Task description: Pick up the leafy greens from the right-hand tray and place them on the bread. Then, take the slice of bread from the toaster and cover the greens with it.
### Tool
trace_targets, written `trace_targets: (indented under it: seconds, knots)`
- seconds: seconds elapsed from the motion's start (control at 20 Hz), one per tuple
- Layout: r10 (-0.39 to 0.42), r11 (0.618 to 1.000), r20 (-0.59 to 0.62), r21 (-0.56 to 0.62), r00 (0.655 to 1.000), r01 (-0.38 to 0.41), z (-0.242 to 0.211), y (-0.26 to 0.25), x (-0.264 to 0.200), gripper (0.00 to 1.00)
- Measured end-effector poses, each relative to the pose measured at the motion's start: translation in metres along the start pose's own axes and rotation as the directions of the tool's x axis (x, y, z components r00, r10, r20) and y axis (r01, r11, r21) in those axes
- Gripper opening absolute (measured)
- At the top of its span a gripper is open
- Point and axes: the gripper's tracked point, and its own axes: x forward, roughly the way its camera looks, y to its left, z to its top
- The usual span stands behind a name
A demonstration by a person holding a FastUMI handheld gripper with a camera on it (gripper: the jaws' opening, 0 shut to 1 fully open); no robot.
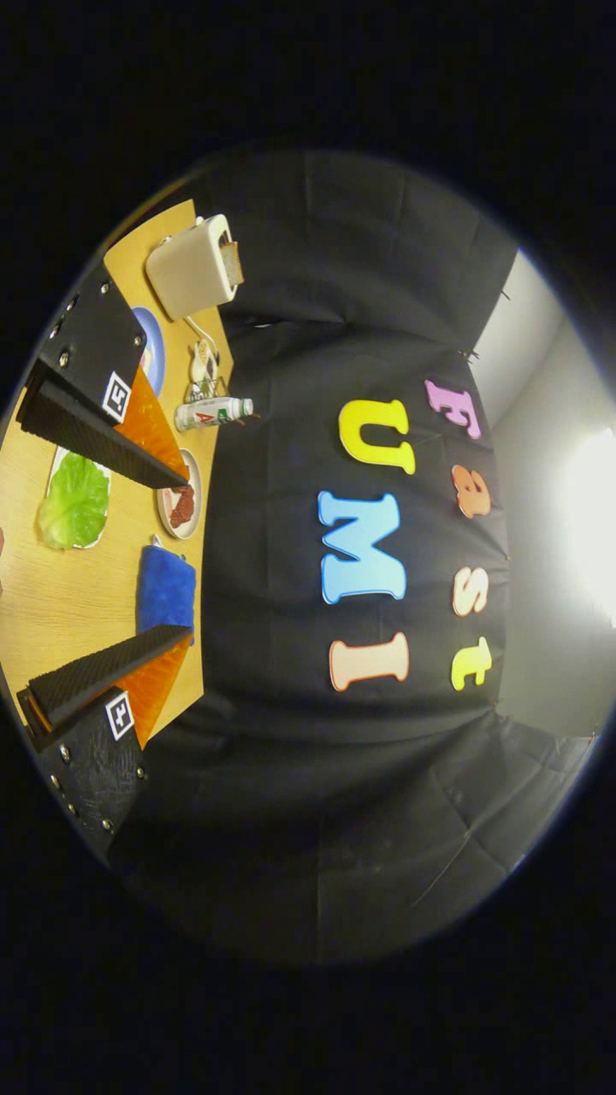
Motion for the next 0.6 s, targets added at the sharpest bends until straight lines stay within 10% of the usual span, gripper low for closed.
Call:
trace_targets:
  seconds: [0.25, 0.6]
  knots:
    - [0.110, 0.991, -0.210, -0.055, 0.971, -0.125, -0.051, 0.041, 0.037, 0.98]
    - [0.199, 0.973, -0.568, 0.018, 0.799, -0.229, -0.148, 0.064, 0.075, 0.98]
